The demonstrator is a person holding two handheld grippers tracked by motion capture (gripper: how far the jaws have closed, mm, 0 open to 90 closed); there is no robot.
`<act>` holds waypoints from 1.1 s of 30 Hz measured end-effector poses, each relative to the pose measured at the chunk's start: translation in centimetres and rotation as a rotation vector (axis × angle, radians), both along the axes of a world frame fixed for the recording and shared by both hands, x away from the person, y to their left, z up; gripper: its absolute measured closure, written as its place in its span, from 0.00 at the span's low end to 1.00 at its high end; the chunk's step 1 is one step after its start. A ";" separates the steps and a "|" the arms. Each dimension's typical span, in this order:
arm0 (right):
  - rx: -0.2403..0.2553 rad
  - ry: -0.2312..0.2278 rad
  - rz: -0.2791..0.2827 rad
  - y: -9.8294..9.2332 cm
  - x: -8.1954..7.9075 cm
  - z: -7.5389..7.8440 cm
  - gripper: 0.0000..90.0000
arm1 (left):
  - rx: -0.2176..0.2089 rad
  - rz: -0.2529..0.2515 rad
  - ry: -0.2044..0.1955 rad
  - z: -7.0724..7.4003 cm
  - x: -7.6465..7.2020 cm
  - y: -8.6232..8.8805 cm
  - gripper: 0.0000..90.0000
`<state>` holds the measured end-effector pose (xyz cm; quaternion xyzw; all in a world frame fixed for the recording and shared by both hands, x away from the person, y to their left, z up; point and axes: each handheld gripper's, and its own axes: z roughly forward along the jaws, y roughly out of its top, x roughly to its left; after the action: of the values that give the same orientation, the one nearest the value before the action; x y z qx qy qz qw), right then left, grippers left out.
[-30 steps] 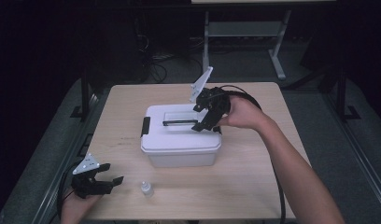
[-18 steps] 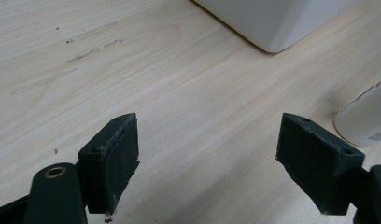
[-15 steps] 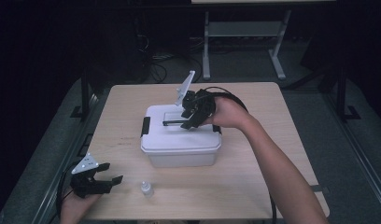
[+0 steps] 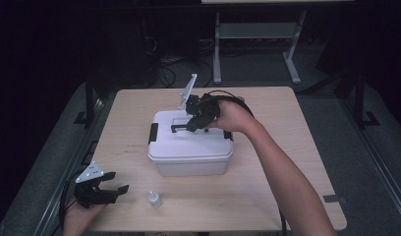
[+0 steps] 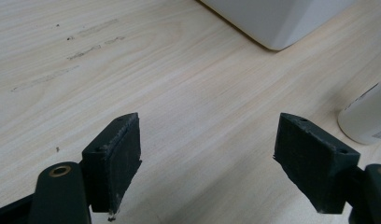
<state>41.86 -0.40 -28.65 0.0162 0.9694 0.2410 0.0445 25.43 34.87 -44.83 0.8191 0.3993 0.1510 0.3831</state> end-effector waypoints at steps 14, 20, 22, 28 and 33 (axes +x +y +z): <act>0.009 0.042 -0.025 0.2 1.0 0.1 0.91 | -0.009 -0.002 0.004 -0.1 0.2 0.1 0.25; 0.010 0.046 -0.032 0.2 1.0 0.1 0.91 | -0.013 0.005 0.003 0.0 0.1 0.4 0.25; 0.012 0.044 -0.029 0.2 1.0 0.1 0.91 | -0.015 0.005 0.003 0.0 0.1 0.4 0.25; 0.013 0.050 -0.029 0.2 0.8 0.2 0.93 | -0.010 0.001 0.006 -0.1 0.1 0.3 0.25; 0.014 0.047 -0.024 0.2 0.7 0.3 0.93 | -0.012 0.005 0.002 0.0 0.1 0.4 0.25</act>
<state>42.60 -0.21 -28.38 0.0338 0.9682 0.2465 0.0245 25.49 35.24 -44.84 0.8160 0.4025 0.1487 0.3873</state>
